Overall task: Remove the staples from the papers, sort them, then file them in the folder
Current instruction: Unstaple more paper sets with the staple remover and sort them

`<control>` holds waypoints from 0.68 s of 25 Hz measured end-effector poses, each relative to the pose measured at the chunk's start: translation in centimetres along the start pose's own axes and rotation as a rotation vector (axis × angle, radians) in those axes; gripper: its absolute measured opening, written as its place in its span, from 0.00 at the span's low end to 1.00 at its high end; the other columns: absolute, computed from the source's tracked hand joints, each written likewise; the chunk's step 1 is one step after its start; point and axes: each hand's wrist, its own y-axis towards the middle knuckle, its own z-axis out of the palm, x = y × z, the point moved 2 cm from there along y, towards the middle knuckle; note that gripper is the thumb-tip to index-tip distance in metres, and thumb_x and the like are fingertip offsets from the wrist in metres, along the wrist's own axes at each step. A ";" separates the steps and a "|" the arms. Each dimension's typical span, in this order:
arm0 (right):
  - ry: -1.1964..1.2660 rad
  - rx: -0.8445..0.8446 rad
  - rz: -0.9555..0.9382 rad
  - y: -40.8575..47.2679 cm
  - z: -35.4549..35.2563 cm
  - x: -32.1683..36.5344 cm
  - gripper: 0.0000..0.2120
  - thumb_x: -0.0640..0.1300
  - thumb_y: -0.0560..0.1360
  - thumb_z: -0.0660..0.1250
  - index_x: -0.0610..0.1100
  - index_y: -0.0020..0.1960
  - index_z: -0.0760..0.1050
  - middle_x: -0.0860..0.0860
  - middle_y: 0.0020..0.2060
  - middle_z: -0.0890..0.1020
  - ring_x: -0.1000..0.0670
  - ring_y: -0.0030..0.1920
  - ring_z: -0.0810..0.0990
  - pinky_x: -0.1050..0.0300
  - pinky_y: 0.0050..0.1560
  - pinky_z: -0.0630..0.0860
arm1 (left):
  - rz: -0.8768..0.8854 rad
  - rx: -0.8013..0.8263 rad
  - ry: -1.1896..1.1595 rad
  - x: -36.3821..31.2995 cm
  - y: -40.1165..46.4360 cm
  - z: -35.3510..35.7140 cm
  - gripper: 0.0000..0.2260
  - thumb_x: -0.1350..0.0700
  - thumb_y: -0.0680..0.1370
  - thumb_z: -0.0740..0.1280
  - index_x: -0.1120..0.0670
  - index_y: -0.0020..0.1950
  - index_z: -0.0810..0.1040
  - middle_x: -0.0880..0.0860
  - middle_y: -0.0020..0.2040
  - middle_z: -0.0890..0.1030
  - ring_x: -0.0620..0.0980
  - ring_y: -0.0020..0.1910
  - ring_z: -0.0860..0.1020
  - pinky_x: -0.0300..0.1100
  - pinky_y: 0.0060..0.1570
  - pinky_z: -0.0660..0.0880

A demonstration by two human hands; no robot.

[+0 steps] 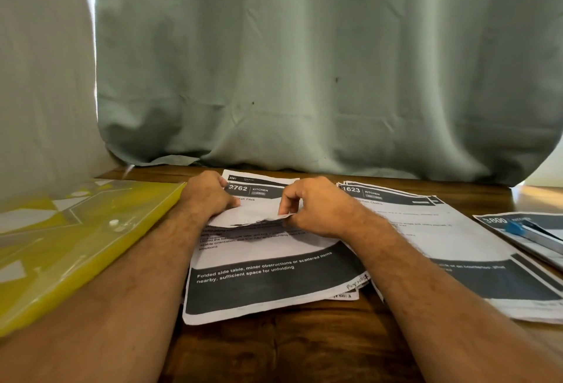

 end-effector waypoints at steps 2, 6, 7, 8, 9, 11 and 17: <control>-0.005 0.020 0.008 0.0 0.1 0.1 0.05 0.46 0.70 0.77 0.53 0.42 0.81 0.59 0.41 0.81 0.58 0.45 0.78 0.59 0.48 0.77 | -0.034 -0.011 -0.009 -0.1 -0.2 -0.3 0.23 0.50 0.69 0.81 0.55 0.61 0.80 0.55 0.59 0.82 0.52 0.52 0.77 0.44 0.53 0.75; 0.006 0.027 0.012 0.0 0.2 0.1 0.05 0.45 0.70 0.77 0.52 0.42 0.81 0.60 0.40 0.81 0.59 0.44 0.78 0.62 0.45 0.74 | -0.063 0.020 -0.149 0.1 0.1 -0.4 0.24 0.54 0.67 0.82 0.55 0.60 0.80 0.55 0.58 0.82 0.53 0.54 0.79 0.45 0.52 0.75; 0.006 0.024 0.015 0.0 0.3 0.0 0.05 0.45 0.70 0.77 0.53 0.41 0.81 0.60 0.40 0.81 0.59 0.44 0.78 0.62 0.44 0.74 | -0.060 0.012 -0.212 0.2 0.3 -0.3 0.23 0.55 0.67 0.82 0.54 0.59 0.80 0.54 0.57 0.82 0.53 0.53 0.79 0.45 0.52 0.75; 0.008 0.012 0.016 0.0 0.2 -0.1 0.06 0.45 0.70 0.77 0.53 0.41 0.81 0.60 0.41 0.81 0.59 0.44 0.78 0.61 0.45 0.74 | -0.055 0.006 -0.295 0.4 0.6 -0.3 0.21 0.57 0.68 0.81 0.54 0.59 0.81 0.53 0.55 0.84 0.52 0.52 0.81 0.45 0.53 0.77; 0.013 -0.007 0.015 0.1 0.3 -0.2 0.05 0.45 0.70 0.76 0.53 0.41 0.81 0.60 0.42 0.81 0.59 0.45 0.78 0.61 0.46 0.75 | -0.053 0.014 -0.396 0.3 0.8 -0.4 0.18 0.58 0.69 0.80 0.54 0.57 0.82 0.53 0.52 0.85 0.52 0.50 0.83 0.46 0.54 0.79; 0.015 -0.074 -0.001 0.1 0.2 -0.3 0.04 0.45 0.70 0.75 0.52 0.43 0.81 0.58 0.48 0.79 0.57 0.49 0.77 0.58 0.52 0.77 | -0.059 0.061 -0.612 0.0 0.8 -0.7 0.08 0.61 0.74 0.75 0.54 0.51 0.83 0.53 0.44 0.87 0.53 0.46 0.85 0.49 0.52 0.81; 0.017 -0.291 -0.043 -0.3 -0.8 0.1 0.03 0.48 0.71 0.76 0.53 0.42 0.82 0.60 0.71 0.67 0.57 0.56 0.77 0.59 0.60 0.75 | 0.005 0.617 -1.071 -1.6 -2.1 -2.3 0.13 0.67 0.72 0.60 0.58 0.31 0.80 0.61 0.35 0.81 0.55 0.31 0.80 0.39 0.36 0.79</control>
